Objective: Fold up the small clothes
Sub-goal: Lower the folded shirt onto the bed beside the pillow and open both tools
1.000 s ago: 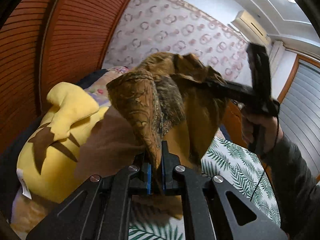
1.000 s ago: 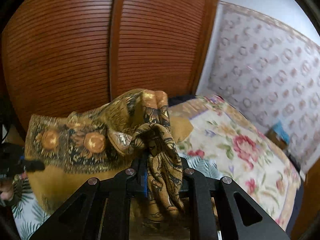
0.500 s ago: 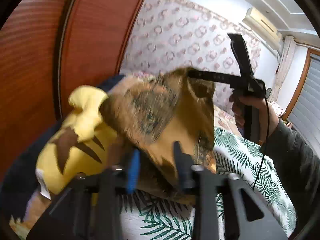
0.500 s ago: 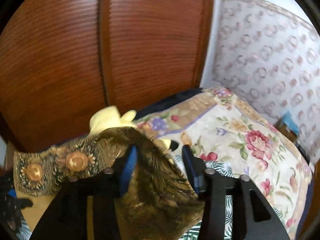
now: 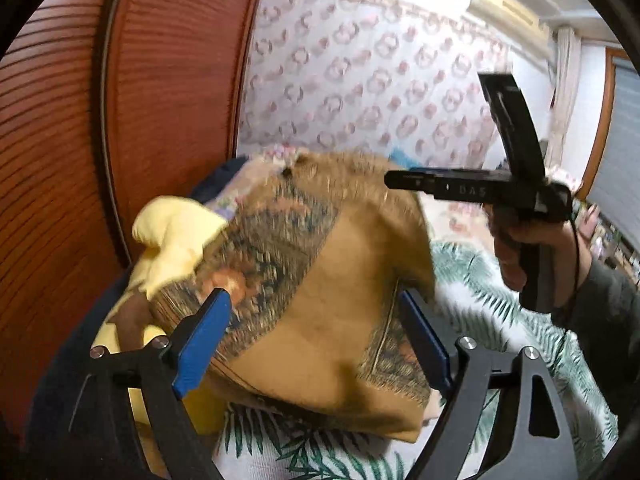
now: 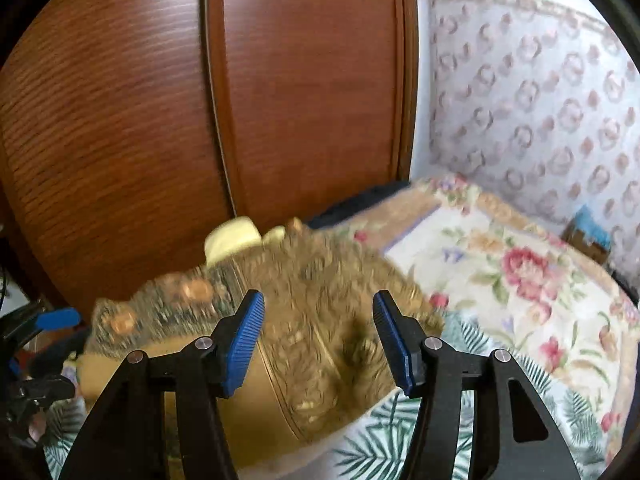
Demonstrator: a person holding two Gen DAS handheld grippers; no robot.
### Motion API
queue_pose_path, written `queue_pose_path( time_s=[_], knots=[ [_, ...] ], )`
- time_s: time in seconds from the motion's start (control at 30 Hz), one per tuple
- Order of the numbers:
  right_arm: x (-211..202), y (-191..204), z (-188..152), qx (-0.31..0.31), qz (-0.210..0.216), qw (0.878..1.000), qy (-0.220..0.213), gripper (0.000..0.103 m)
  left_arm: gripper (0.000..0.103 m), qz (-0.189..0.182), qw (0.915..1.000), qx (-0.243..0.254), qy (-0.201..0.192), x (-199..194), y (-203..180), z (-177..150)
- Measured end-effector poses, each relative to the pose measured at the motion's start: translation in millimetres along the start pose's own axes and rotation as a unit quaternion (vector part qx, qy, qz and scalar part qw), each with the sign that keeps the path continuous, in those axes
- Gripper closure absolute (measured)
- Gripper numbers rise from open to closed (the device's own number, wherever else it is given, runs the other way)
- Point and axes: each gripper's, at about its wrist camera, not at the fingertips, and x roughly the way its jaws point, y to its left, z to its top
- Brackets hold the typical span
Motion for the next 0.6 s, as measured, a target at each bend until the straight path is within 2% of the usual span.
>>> queue_pose_path(
  time_s=[0.1,0.23,0.37,0.6],
  knots=[
    [21.5,-7.9,-7.2,0.012,0.001,1.000,0.017,0.044,0.017,0.008,0.9998,0.001,0.021,9.2,0.7,-6.7],
    [44.4,-6.7,-8.7,0.018,-0.008,1.000,0.018,0.044,0.017,0.019,0.9995,0.008,0.024,8.0,-0.1,-9.2],
    [25.5,-2.7,-8.6,0.022,-0.019,1.000,0.008,0.044,0.016,0.027,0.9993,0.021,0.013,2.4,-5.4,-5.9],
    [-29.6,22.3,-35.6,0.032,-0.027,0.999,-0.005,0.044,0.010,0.041,0.9980,0.046,-0.012,-20.4,-18.8,-1.5]
  ],
)
